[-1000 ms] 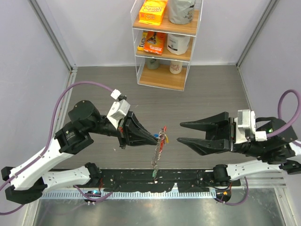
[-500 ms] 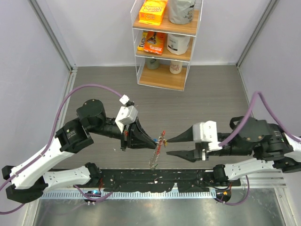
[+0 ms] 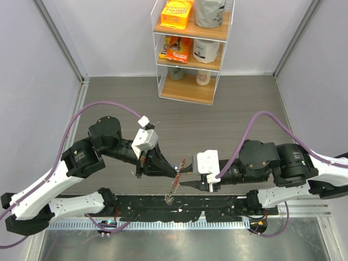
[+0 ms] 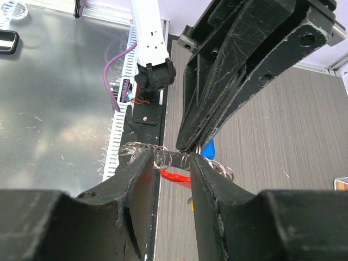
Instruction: Put the keys on the keyring
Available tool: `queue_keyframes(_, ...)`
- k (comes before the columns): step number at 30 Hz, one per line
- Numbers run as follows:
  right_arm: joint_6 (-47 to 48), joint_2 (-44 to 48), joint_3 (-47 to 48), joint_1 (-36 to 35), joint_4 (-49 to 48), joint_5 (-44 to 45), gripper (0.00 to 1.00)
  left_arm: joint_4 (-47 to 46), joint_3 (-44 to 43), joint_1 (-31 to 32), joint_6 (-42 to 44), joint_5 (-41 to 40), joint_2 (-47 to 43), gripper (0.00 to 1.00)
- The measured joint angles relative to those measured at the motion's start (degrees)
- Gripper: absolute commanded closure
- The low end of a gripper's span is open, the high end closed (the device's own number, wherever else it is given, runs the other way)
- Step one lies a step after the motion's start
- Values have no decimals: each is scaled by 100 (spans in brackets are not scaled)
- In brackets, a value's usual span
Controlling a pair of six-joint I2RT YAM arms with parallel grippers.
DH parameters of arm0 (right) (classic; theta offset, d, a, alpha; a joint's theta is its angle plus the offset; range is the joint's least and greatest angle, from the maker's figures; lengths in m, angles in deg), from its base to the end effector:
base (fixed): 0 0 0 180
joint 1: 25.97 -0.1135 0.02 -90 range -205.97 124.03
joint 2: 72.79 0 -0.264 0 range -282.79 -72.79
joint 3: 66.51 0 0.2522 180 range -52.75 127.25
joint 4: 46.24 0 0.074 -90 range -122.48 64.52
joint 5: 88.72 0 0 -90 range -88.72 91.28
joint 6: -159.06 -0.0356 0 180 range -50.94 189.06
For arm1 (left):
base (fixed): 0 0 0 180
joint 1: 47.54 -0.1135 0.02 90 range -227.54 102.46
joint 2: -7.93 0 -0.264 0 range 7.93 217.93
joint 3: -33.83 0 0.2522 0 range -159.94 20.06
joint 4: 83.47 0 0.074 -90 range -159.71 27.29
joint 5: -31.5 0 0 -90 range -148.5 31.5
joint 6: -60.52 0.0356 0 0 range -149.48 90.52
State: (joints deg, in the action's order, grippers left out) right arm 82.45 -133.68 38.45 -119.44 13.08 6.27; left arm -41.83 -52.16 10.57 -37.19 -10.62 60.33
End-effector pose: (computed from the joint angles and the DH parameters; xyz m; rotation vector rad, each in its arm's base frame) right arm -0.0077 0.1782 0.4908 -1.5128 1.2023 0.8847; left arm 0.0652 -0.1548 0.4485 1.3936 1.3324 -1.5194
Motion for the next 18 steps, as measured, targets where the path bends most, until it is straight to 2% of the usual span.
queue_keyframes(18,0,-232,160,166,-184,37,62,225,2,0,247,188,-138,100)
